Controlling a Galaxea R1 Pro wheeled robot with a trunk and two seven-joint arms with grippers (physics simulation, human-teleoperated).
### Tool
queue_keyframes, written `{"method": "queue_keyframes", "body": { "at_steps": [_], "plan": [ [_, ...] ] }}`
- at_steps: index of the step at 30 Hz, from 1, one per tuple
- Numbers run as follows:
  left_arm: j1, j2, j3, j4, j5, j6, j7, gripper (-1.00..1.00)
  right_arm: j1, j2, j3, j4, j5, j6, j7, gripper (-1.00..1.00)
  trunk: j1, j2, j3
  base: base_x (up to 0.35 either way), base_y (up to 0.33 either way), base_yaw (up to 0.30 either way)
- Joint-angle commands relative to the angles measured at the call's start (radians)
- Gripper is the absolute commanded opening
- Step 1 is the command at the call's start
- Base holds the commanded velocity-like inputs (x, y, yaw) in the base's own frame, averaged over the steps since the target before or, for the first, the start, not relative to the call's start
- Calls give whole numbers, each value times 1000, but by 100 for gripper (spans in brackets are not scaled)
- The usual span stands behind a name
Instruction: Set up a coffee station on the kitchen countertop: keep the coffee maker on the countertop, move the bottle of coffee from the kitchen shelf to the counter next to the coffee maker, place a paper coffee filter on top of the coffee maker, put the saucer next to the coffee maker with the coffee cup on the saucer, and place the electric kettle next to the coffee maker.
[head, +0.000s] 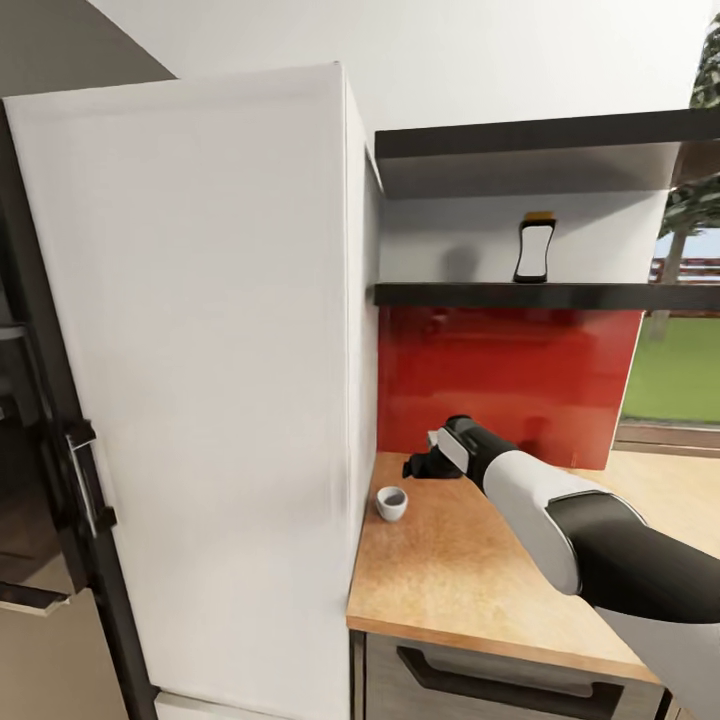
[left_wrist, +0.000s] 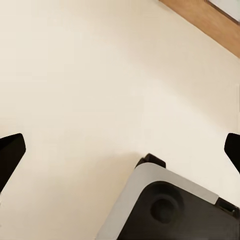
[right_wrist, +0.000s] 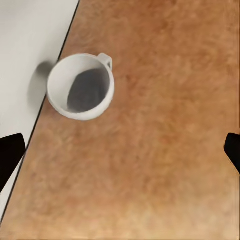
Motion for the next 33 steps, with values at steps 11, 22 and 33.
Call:
{"method": "queue_keyframes", "body": {
  "at_steps": [11,22,33],
  "plan": [
    [1,6,6,3,-2,-6,-5,100,-1,-1,8,16,-13,35,-55,100,1,-1,-2,187,83,0],
    [1,26,10,20,2,-11,-5,100,-1,-6,7,40,-47,35,-55,100,24,-43,-20,6,2,0],
    [0,62,11,34,6,-4,-5,100,-1,-6,9,41,-56,36,-55,100,66,-120,-55,0,0,0]
  ]
}}
